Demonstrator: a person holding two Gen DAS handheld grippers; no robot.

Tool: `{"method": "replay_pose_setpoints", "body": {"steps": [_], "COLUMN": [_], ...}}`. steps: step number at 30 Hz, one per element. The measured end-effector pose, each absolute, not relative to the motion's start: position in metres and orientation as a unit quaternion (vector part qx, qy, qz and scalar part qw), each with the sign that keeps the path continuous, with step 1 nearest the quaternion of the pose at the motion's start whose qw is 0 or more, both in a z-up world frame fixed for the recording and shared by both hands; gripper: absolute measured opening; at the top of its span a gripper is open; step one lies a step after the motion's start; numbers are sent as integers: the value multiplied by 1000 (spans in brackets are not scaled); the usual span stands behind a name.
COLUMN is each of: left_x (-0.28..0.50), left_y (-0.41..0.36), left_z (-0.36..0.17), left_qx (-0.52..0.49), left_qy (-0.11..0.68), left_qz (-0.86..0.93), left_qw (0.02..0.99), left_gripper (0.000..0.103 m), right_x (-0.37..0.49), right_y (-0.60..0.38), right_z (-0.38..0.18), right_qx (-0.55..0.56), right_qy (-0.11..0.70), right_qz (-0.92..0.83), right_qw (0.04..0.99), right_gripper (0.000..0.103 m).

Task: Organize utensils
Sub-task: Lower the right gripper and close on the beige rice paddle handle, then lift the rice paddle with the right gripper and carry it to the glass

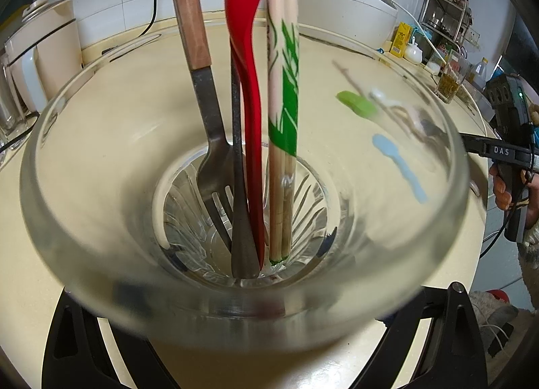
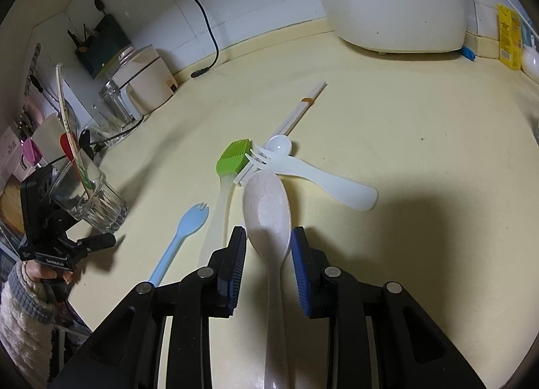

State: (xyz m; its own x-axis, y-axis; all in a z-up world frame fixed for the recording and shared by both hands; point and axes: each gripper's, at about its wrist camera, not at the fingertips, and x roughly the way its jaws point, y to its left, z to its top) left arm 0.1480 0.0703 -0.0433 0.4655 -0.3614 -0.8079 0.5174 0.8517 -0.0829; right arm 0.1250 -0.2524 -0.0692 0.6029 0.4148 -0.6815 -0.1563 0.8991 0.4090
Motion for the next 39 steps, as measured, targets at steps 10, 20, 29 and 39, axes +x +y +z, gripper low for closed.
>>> {"method": "replay_pose_setpoints", "body": {"steps": [10, 20, 29, 39], "left_x": [148, 147, 147, 147], "left_y": [70, 69, 67, 65], "left_z": [-43, -43, -44, -45], "left_qx": [88, 89, 93, 96], "left_qy": [448, 448, 448, 448], "left_qz": [-258, -258, -256, -254], "left_qw": [852, 852, 852, 852], "left_gripper": [96, 96, 96, 96], "right_x": [149, 156, 157, 157], "right_y": [-232, -202, -201, -199], "right_z": [-60, -68, -71, -69], "right_qx": [88, -17, -21, -19], "right_qy": [416, 417, 418, 419], "right_qz": [151, 122, 90, 80], "right_qw": [893, 900, 904, 904], "right_gripper": [46, 52, 49, 34]}}
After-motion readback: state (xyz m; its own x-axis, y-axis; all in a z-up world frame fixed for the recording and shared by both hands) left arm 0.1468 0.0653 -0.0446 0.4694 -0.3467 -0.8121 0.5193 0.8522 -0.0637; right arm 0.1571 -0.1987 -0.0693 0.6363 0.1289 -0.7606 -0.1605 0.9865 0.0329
